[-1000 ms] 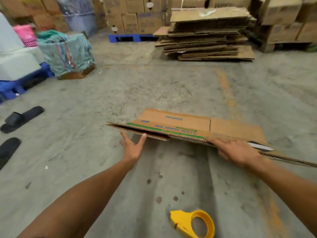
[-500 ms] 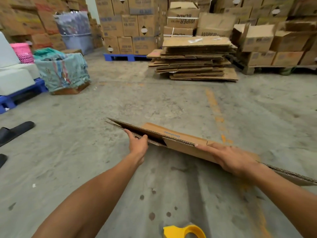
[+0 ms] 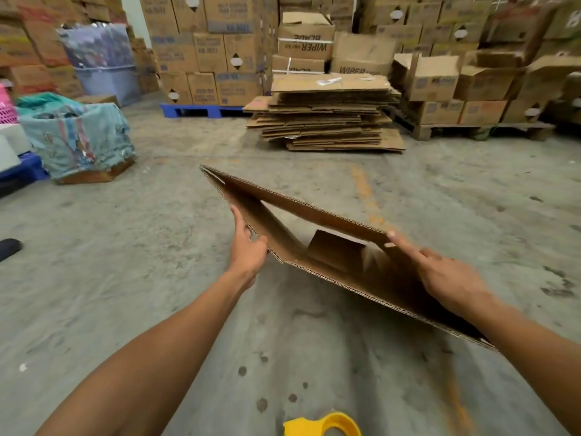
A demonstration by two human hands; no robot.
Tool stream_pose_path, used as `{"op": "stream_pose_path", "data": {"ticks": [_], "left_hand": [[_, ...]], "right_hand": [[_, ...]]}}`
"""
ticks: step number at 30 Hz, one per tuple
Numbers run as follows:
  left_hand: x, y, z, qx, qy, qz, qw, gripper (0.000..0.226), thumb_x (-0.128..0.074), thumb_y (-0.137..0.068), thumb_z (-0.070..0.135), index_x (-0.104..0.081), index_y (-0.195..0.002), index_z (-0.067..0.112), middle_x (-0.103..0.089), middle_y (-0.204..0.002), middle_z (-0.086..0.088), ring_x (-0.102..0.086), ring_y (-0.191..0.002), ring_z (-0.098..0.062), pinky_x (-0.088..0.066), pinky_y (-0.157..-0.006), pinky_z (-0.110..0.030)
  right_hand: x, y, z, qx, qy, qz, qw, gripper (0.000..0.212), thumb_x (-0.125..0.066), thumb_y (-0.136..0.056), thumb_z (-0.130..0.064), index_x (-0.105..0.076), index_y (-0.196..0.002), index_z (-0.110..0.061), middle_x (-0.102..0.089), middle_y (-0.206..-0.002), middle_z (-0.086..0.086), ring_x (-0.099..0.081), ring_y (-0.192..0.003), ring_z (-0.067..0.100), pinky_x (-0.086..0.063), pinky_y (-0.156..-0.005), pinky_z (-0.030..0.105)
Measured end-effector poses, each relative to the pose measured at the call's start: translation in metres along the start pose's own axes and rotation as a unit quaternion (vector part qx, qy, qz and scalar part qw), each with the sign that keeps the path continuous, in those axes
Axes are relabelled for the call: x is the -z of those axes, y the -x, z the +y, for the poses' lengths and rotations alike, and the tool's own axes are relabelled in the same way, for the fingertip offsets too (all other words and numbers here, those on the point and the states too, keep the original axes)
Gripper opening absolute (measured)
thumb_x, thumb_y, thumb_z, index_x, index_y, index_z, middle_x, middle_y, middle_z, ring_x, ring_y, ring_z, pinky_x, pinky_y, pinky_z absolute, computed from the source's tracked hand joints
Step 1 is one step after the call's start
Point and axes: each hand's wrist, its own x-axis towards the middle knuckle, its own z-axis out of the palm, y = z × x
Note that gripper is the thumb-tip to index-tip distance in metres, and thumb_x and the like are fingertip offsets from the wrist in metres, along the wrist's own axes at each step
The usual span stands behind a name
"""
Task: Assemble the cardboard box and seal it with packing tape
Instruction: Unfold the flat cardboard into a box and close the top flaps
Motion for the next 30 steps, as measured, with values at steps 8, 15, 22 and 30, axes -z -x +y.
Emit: {"op": "stream_pose_path", "data": {"ticks": [8, 15, 22, 30], "left_hand": [[0.002, -0.011, 0.032, -0.041, -0.065, 0.021, 0.997, 0.097, -0.046, -0.089, -0.003, 0.006, -0.144, 0.058, -0.020, -0.161, -0.007, -0.043, -0.135, -0.033, -0.053, -0.067, -0.032], [0.037, -0.041, 0.110, -0.085, -0.282, 0.095, 0.951, 0.075, -0.048, -0.070, 0.016, -0.042, -0.144, 0.031, -0.062, -0.132, -0.007, -0.063, -0.111, -0.029, -0.055, -0.088, -0.039], [0.059, -0.045, 0.158, -0.071, -0.449, 0.023, 0.890, 0.028, -0.048, -0.062, 0.015, -0.068, -0.082, 0.019, -0.071, -0.080, -0.007, -0.066, -0.083, -0.032, -0.056, -0.075, -0.041], [0.061, -0.030, 0.154, -0.060, -0.481, -0.040, 0.874, 0.036, -0.061, -0.084, 0.011, -0.057, -0.120, 0.010, -0.065, -0.115, -0.014, -0.060, -0.100, -0.032, -0.051, -0.086, -0.039]], "right_hand": [[0.006, 0.024, 0.014, -0.008, -0.039, 0.005, 0.999, 0.103, -0.044, -0.093, -0.007, 0.032, -0.135, -0.060, -0.024, -0.156, 0.000, -0.063, -0.099, 0.029, -0.052, -0.076, 0.035], [0.097, -0.050, 0.029, -0.094, -0.139, 0.086, 0.982, 0.083, -0.047, -0.099, -0.012, 0.008, -0.151, -0.045, -0.060, -0.129, 0.022, -0.062, -0.101, 0.039, -0.050, -0.083, 0.045], [0.148, -0.100, 0.041, -0.176, -0.196, -0.010, 0.965, 0.076, -0.055, -0.092, 0.000, -0.022, -0.154, -0.030, -0.049, -0.144, 0.015, -0.050, -0.127, 0.033, -0.044, -0.100, 0.041], [0.130, -0.104, 0.041, -0.253, -0.238, -0.034, 0.937, 0.067, -0.051, -0.094, -0.004, -0.029, -0.152, -0.031, -0.054, -0.135, 0.017, -0.058, -0.114, 0.034, -0.050, -0.084, 0.039]]}}
